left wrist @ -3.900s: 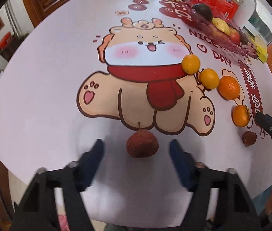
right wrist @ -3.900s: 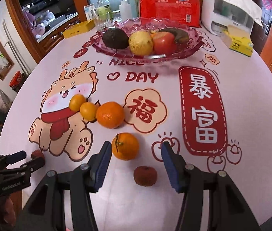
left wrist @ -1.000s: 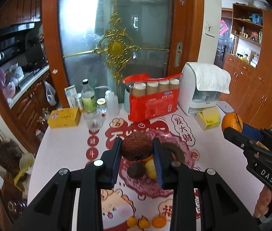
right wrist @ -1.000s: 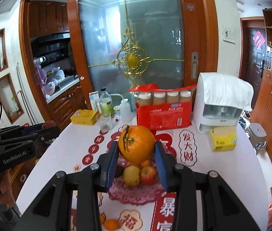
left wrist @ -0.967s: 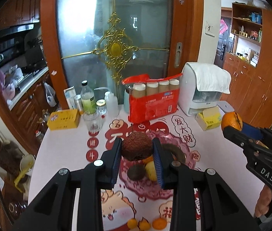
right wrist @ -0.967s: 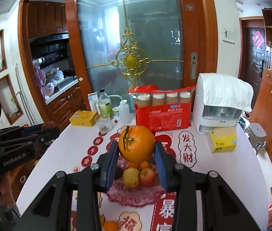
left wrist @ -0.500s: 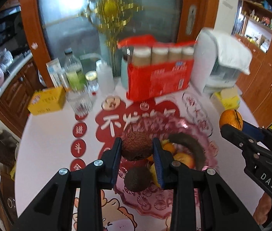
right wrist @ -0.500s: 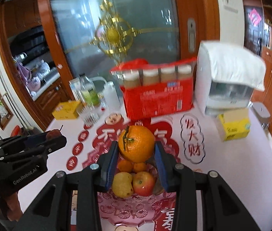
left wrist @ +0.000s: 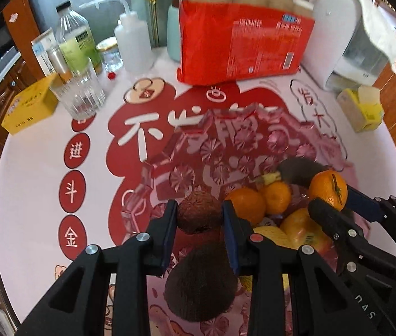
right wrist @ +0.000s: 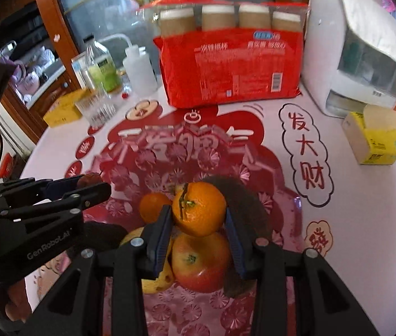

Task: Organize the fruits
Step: 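Lower the lychee and tangerine into the bowl and open both tools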

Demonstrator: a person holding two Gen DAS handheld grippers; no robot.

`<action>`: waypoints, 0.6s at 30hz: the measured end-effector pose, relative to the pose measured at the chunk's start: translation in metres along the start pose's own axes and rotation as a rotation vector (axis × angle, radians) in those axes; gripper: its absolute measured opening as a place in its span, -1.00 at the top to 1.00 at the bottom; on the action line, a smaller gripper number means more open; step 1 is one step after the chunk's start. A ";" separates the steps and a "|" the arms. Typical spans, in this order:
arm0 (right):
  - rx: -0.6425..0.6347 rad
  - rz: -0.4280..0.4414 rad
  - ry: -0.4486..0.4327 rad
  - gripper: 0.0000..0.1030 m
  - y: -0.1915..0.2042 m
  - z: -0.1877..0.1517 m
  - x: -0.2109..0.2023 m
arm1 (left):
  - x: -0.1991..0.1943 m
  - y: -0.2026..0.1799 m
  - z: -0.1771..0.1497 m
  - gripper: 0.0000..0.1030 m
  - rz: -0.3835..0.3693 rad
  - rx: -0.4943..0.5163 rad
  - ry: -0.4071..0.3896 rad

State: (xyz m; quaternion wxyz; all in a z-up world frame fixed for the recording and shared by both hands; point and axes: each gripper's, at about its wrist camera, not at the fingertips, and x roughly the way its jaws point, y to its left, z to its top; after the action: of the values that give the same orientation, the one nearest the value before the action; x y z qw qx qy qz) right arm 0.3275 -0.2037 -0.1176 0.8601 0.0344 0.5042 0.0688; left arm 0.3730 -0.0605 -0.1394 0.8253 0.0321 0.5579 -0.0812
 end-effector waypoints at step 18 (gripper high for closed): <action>0.036 0.056 -0.045 0.11 -0.006 -0.006 -0.017 | -0.029 0.013 -0.008 -0.65 0.061 -0.045 -0.039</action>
State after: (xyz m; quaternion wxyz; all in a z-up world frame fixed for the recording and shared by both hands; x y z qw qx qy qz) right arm 0.3144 -0.2128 -0.1070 0.8681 0.0656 0.4849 0.0829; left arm 0.3573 -0.0437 -0.1163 0.8387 0.0289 0.5421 -0.0442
